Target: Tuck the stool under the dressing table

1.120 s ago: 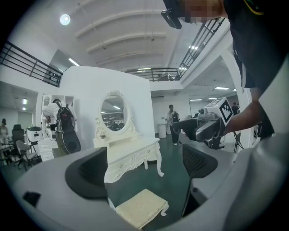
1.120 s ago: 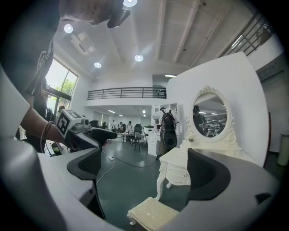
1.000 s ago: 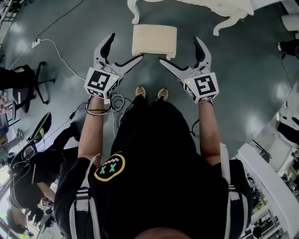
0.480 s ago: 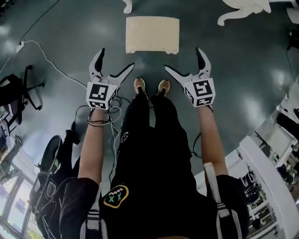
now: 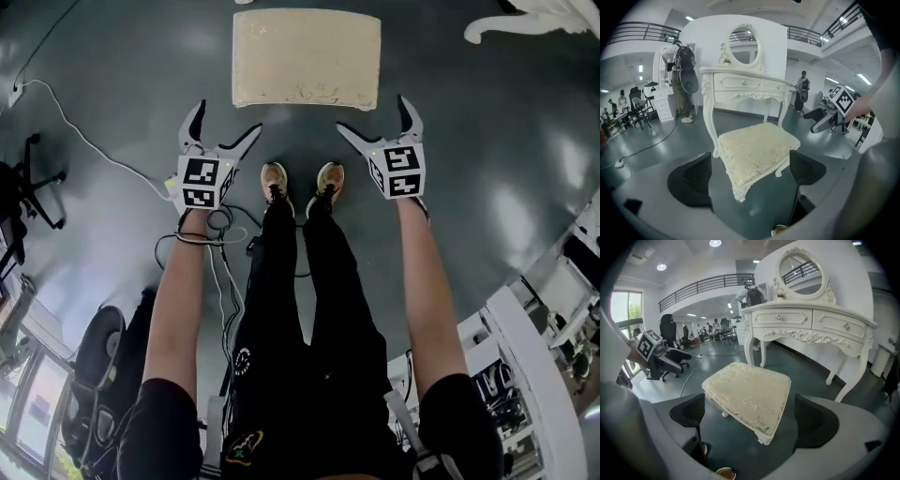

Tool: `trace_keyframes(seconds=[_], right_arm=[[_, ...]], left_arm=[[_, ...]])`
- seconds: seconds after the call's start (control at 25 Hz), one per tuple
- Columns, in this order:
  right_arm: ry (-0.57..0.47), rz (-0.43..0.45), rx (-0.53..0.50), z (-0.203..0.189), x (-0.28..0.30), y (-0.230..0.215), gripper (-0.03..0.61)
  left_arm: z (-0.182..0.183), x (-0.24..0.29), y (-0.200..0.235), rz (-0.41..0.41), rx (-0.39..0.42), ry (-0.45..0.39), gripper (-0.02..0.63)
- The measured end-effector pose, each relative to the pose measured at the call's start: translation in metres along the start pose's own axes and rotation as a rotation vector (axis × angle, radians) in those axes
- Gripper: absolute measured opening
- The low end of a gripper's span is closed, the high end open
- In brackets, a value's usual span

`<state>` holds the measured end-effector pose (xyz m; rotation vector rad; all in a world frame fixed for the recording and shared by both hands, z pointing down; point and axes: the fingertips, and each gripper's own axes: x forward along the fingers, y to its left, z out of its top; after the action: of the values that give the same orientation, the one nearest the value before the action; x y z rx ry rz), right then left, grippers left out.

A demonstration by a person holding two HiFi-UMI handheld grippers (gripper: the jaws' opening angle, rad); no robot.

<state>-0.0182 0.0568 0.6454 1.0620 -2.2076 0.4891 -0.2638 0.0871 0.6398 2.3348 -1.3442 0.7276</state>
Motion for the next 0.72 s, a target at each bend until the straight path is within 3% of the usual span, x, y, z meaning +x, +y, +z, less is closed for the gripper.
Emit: trace_keyframes(seconds=[0.16, 0.32, 0.52, 0.64, 0.72], right_arm=[[0.046, -0.037, 0.014, -0.049, 0.046, -0.025, 0.597], [0.105, -0.033, -0.004, -0.082, 0.076, -0.029, 0.597], [0.137, -0.054, 0.007, -0.103, 0.097, -0.034, 0.590], [0.163, -0.085, 0.004, -0.105, 0.105, -0.038, 0.525], [0.175, -0.093, 0.001, -0.104, 0.108, -0.038, 0.514]], left_arm=[[-0.053, 0.048, 0.012, 0.037, 0.038, 0.031, 0.509], [-0.094, 0.086, 0.013, 0.019, 0.036, 0.102, 0.509], [-0.107, 0.113, 0.016, 0.032, 0.006, 0.135, 0.509], [-0.112, 0.123, 0.019, 0.033, 0.005, 0.186, 0.508], [-0.110, 0.128, 0.014, 0.007, 0.015, 0.215, 0.508]])
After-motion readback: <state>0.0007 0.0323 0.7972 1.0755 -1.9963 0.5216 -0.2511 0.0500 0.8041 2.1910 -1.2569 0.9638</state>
